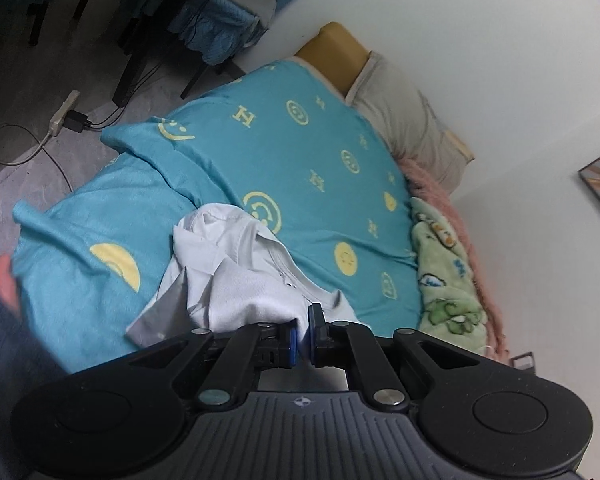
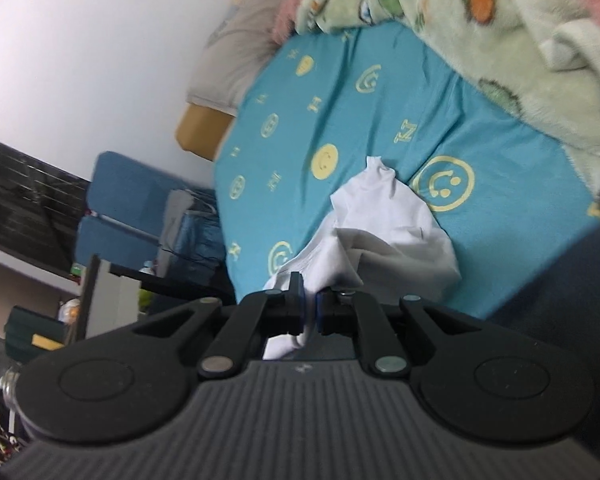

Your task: Fold clothes

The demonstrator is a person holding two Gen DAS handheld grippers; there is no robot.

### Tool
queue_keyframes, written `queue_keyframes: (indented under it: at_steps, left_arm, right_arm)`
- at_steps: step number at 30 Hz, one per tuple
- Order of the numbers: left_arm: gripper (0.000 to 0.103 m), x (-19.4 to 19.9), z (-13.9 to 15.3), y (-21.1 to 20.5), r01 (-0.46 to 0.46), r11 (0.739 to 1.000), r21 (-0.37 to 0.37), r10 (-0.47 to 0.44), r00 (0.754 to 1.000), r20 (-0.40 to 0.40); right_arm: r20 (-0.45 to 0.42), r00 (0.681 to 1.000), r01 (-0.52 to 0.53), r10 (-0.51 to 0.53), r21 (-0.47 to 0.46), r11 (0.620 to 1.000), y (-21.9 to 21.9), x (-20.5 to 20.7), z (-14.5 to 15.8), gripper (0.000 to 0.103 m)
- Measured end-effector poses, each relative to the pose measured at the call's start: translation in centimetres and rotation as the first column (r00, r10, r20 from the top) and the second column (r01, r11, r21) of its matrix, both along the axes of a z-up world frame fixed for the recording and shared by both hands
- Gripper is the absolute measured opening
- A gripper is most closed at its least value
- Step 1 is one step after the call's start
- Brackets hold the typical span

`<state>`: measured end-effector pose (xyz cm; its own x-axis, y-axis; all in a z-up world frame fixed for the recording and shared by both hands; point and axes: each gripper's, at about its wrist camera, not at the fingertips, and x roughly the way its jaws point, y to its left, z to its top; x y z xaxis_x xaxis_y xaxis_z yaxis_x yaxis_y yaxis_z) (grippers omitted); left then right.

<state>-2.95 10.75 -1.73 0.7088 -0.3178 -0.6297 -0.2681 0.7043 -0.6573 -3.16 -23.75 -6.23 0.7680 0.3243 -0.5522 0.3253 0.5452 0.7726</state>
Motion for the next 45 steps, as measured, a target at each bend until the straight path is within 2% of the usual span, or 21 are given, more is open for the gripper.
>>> queue_keyframes:
  at_steps: [6,9,11,15,16,17,18,19,21,22,23,25,27,29,31,34,38,40,45]
  left_arm:
    - [0.008,7.4,-2.4,-0.2,0.005,0.999,0.049,-0.003,0.999,-0.050]
    - [0.009,10.7,-3.6,-0.5,0.043,0.996,0.083,-0.036,0.996,-0.076]
    - [0.009,12.4,-4.5,-0.7,0.080,0.989,0.122,-0.070,0.994,-0.085]
    - [0.009,14.4,-6.7,-0.7,0.112,0.984,0.138,-0.098,0.990,-0.102]
    - [0.010,14.6,-7.1,-0.6,0.118,0.984,0.135,-0.105,0.989,-0.100]
    - [0.012,14.7,-7.3,-0.6,0.130,0.982,0.136,-0.119,0.989,-0.090]
    - [0.015,14.8,-7.4,-0.7,0.143,0.980,0.137,-0.133,0.988,-0.080]
    - [0.024,14.9,-7.6,-0.7,0.156,0.978,0.138,-0.147,0.987,-0.070]
    - [0.042,14.8,-7.3,-1.0,0.184,0.972,0.143,-0.180,0.983,-0.042]
    - [0.059,14.7,-7.1,-1.2,0.195,0.967,0.164,-0.194,0.981,-0.024]
    - [0.071,14.5,-6.7,-1.6,0.202,0.958,0.202,-0.205,0.979,-0.003]
    - [0.080,14.0,-6.2,-2.4,0.217,0.937,0.275,-0.236,0.971,0.038]
    - [0.081,13.8,-6.3,-2.9,0.245,0.916,0.318,-0.274,0.961,0.049]
    - [0.081,14.3,-7.1,-3.5,0.271,0.897,0.349,-0.296,0.955,0.022]
    - [0.081,15.0,-8.0,-4.2,0.308,0.868,0.389,-0.332,0.943,-0.005]
    - [0.080,16.3,-9.4,-5.2,0.338,0.830,0.444,-0.355,0.934,-0.046]
    - [0.080,17.5,-11.1,-6.1,0.368,0.774,0.515,-0.377,0.922,-0.092]
    - [0.079,17.9,-11.9,-6.3,0.381,0.754,0.535,-0.382,0.917,-0.114]
    - [0.079,17.7,-12.4,-6.6,0.386,0.731,0.563,-0.387,0.914,-0.124]
  right_arm:
    - [-0.060,0.998,-0.022,0.020,-0.033,0.999,0.6,7.1,-1.7,0.010]
    - [-0.093,0.995,-0.036,0.032,-0.045,0.998,0.5,10.2,-3.0,0.010]
    - [-0.108,0.993,-0.052,0.047,-0.042,0.998,0.4,11.8,-4.1,0.010]
    - [-0.102,0.989,-0.115,0.108,-0.064,0.991,0.5,13.9,-6.0,0.014]
    - [-0.089,0.988,-0.130,0.123,-0.082,0.988,0.7,14.1,-6.3,0.019]
    - [-0.075,0.988,-0.141,0.134,-0.095,0.986,0.8,14.1,-6.6,0.044]
    - [-0.061,0.988,-0.149,0.143,-0.103,0.983,1.0,14.0,-6.8,0.060]
    - [-0.046,0.988,-0.153,0.149,-0.103,0.983,1.2,13.9,-6.9,0.083]
    - [-0.016,0.983,-0.183,0.182,-0.101,0.978,1.8,13.8,-6.6,0.083]
    - [-0.001,0.979,-0.201,0.202,-0.100,0.974,2.1,13.7,-6.4,0.083]
    - [0.016,0.975,-0.220,0.223,-0.109,0.969,2.4,13.6,-6.2,0.083]
    - [0.051,0.962,-0.255,0.267,-0.168,0.952,3.3,13.3,-5.4,0.083]
    - [0.055,0.952,-0.276,0.301,-0.270,0.922,4.3,13.4,-5.0,0.082]
    - [0.024,0.940,-0.308,0.339,-0.359,0.881,5.4,13.9,-5.1,0.070]
    - [-0.025,0.932,-0.339,0.362,-0.418,0.843,6.1,15.0,-6.0,0.064]
    - [-0.101,0.922,-0.374,0.375,-0.491,0.787,7.1,17.2,-7.7,0.063]
    - [-0.157,0.907,-0.410,0.391,-0.551,0.727,8.0,19.4,-9.9,0.063]
    - [-0.169,0.903,-0.418,0.395,-0.555,0.719,8.0,19.8,-10.6,0.062]
    - [-0.166,0.904,-0.414,0.393,-0.563,0.715,8.3,19.6,-10.5,0.062]
